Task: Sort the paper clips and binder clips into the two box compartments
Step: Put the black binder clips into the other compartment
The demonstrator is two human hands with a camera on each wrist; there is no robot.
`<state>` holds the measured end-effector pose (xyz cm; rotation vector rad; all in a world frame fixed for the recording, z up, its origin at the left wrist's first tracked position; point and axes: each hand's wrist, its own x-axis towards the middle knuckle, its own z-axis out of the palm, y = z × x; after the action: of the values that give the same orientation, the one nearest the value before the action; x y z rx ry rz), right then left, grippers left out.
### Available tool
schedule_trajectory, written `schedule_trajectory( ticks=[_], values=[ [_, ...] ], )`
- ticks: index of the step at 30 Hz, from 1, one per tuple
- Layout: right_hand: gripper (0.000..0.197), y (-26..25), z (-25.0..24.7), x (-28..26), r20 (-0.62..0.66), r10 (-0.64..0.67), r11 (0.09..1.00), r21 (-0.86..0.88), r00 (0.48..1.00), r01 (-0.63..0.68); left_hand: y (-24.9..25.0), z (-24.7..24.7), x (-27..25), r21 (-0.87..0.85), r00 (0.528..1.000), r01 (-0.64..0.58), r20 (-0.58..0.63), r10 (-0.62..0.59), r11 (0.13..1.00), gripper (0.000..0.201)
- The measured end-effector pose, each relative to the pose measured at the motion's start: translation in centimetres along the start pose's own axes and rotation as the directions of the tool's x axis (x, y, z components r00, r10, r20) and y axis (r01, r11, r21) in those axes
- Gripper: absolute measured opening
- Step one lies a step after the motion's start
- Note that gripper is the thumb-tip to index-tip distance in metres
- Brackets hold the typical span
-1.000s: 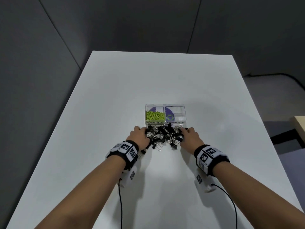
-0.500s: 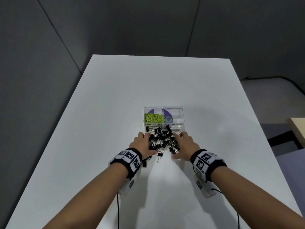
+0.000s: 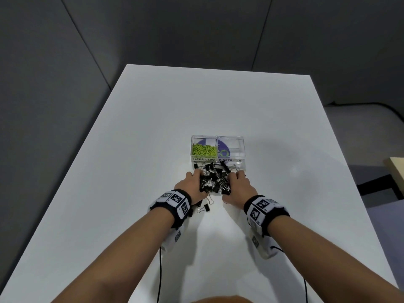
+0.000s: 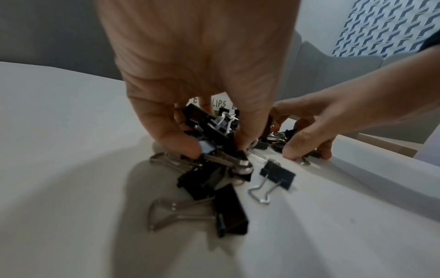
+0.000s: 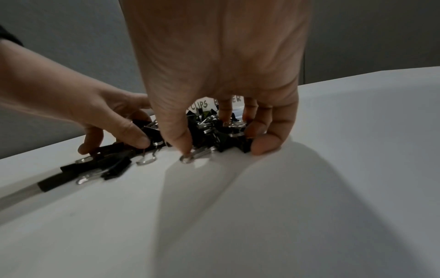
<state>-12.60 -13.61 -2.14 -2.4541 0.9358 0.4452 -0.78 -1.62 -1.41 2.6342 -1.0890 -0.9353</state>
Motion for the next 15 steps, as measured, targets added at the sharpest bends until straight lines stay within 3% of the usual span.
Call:
schedule_trajectory(
  ticks=[6,10,15],
  values=[
    [0.034,-0.1,-0.3,0.4,-0.002,-0.012,0.999,0.040,1.000,0.012,0.0,0.5,0.2,-0.059,0.999,-0.026,0.032,0.028,0.998,0.031],
    [0.019,0.4,-0.2,0.5,-0.017,-0.017,0.996,0.090,1.000,0.018,-0.1,1.0,0.0,-0.067,0.999,-0.048,-0.015,0.047,0.997,0.027],
    [0.017,1.2,-0.6,0.2,-0.055,-0.058,0.983,0.171,0.997,0.067,-0.7,0.9,0.0,-0.104,0.997,-0.056,-0.057,0.050,0.993,0.019]
  ],
)
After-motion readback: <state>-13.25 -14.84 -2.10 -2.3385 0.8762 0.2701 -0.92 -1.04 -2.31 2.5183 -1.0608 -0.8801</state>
